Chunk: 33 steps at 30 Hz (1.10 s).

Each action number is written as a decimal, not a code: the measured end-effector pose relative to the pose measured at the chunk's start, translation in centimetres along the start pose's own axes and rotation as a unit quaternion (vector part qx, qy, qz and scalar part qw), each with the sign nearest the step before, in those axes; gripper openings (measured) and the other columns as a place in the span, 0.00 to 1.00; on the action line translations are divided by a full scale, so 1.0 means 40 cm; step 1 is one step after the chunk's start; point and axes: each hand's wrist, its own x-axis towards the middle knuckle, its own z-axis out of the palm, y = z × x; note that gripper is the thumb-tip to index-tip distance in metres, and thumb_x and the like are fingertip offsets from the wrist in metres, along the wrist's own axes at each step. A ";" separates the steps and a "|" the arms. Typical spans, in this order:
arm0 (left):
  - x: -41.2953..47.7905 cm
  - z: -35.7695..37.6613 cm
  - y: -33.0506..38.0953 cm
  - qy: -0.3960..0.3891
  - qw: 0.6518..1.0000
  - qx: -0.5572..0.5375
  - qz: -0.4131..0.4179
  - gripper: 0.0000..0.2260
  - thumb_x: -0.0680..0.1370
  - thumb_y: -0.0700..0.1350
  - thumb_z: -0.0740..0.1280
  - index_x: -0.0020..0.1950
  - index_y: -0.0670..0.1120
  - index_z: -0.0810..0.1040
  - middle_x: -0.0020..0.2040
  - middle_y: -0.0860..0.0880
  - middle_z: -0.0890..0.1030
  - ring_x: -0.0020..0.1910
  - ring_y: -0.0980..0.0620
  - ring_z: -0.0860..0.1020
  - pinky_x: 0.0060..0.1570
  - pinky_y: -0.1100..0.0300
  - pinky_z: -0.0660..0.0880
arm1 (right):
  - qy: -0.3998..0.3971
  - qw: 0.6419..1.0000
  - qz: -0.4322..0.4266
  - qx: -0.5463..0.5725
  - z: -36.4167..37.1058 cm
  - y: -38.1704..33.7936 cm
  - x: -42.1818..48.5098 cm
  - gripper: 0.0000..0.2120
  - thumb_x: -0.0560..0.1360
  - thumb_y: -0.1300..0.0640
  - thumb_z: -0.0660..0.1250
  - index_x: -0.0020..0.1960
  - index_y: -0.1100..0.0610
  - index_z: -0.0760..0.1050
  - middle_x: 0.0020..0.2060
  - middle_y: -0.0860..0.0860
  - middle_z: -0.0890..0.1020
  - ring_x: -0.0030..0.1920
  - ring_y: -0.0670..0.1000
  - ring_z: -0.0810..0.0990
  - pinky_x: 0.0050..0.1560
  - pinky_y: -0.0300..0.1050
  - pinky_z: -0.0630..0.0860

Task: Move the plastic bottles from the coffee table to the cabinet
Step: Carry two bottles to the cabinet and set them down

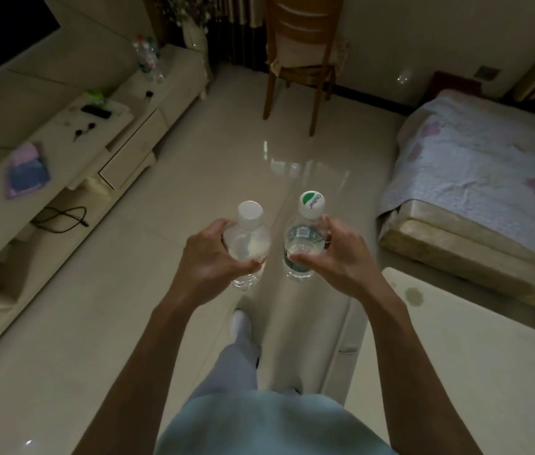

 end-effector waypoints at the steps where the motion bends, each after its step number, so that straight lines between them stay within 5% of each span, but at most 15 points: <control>1: 0.031 -0.004 -0.005 0.000 1.000 -0.003 0.000 0.29 0.59 0.51 0.81 0.57 0.50 0.77 0.47 0.54 0.82 0.44 0.54 0.80 0.45 0.59 0.77 | -0.002 1.000 -0.002 -0.004 0.002 -0.006 0.029 0.28 0.65 0.48 0.77 0.62 0.53 0.73 0.53 0.49 0.80 0.49 0.47 0.79 0.50 0.44 0.78; 15: 0.487 -0.180 -0.070 -0.021 0.998 -0.017 0.050 0.30 0.61 0.49 0.80 0.60 0.48 0.75 0.49 0.53 0.81 0.45 0.53 0.79 0.45 0.64 0.75 | 0.019 1.000 0.002 -0.013 0.048 -0.161 0.453 0.28 0.62 0.38 0.71 0.58 0.48 0.71 0.51 0.47 0.81 0.48 0.47 0.81 0.50 0.50 0.81; 33: 0.715 -0.303 -0.183 0.046 0.999 -0.019 -0.016 0.29 0.61 0.51 0.80 0.58 0.49 0.75 0.47 0.54 0.80 0.42 0.55 0.77 0.41 0.67 0.72 | -0.054 0.998 -0.030 -0.005 0.158 -0.261 0.807 0.35 0.57 0.34 0.69 0.59 0.48 0.70 0.54 0.48 0.80 0.51 0.49 0.81 0.51 0.53 0.81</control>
